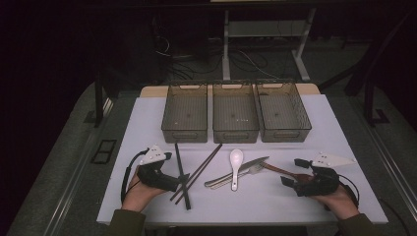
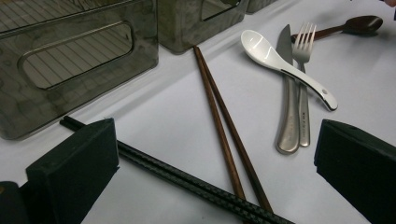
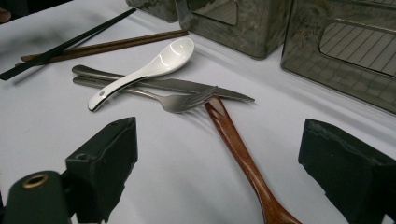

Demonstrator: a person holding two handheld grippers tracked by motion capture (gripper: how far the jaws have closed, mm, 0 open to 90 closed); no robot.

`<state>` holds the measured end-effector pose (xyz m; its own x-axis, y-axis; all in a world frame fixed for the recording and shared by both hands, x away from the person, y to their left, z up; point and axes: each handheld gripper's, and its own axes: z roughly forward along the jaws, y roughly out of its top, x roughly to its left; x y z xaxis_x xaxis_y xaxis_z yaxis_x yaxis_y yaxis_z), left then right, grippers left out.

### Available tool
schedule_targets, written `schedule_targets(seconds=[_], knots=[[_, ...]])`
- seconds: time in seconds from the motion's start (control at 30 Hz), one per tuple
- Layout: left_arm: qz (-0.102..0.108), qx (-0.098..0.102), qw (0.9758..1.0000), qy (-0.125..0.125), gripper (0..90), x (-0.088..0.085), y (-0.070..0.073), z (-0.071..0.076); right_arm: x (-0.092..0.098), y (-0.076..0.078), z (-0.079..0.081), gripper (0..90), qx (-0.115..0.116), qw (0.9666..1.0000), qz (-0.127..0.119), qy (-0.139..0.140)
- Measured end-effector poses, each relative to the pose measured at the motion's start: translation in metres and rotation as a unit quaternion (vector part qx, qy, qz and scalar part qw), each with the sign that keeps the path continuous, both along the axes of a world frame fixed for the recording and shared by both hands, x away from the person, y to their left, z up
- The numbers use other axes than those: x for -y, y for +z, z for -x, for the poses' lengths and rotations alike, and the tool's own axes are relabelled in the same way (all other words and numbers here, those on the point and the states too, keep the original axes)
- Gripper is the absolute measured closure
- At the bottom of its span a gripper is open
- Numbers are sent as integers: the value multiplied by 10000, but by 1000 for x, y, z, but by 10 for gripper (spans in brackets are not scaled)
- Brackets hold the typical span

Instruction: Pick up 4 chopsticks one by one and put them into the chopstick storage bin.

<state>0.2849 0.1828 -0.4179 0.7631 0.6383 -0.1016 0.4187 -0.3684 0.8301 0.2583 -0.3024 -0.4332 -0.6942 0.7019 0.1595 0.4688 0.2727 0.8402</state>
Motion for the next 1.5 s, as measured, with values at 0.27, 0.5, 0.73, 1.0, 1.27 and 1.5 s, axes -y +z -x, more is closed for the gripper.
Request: schedule_targets(seconds=[0.27,0.5,0.73,1.0,1.27,1.5], knots=[[-62,3,10000,26,0,0,1,-2,1,1,0,114,20,10000,-28,11],[-113,5,9998,143,0,-2,1,-5,2,1,0,114,20,10000,-58,26],[-201,-51,9992,329,64,-9,-2,-15,1,1,-1,114,22,10000,-30,-5],[-374,2,9967,723,267,-14,-4,-31,1,1,-1,114,7,10000,-30,1],[-385,-22,9949,930,569,-22,-7,-41,0,0,-2,114,16,10000,3,15],[-290,-154,9941,1033,759,-25,-12,-55,0,0,-2,114,8,10000,15,2]])
